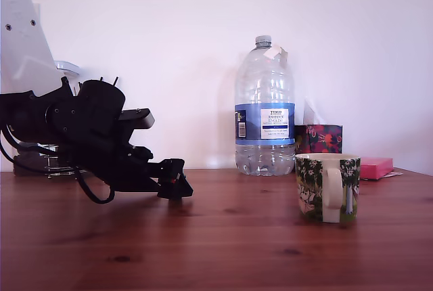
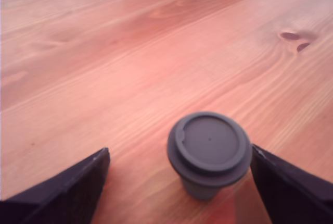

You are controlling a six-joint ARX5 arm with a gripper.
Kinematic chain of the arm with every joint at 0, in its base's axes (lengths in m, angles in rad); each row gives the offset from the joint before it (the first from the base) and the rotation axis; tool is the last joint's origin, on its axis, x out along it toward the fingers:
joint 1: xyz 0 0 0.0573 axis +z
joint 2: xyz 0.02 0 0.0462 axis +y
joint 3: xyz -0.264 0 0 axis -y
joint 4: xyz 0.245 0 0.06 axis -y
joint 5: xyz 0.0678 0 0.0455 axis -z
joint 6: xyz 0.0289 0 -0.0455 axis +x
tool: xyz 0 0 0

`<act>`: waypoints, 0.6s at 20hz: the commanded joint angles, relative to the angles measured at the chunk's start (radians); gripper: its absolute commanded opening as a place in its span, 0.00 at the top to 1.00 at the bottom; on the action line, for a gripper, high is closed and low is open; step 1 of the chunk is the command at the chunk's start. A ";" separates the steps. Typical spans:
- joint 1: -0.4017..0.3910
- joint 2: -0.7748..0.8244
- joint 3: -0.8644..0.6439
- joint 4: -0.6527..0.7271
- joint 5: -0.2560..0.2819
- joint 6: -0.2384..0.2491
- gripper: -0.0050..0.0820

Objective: Pick up the coffee capsules from the table one by one and drop them inside the nearest coffee cup

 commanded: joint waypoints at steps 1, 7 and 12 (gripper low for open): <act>-0.005 0.024 -0.010 -0.001 0.004 -0.005 0.16; -0.007 0.024 -0.010 -0.033 0.044 -0.005 0.85; -0.007 0.020 -0.010 -0.029 0.045 -0.004 0.90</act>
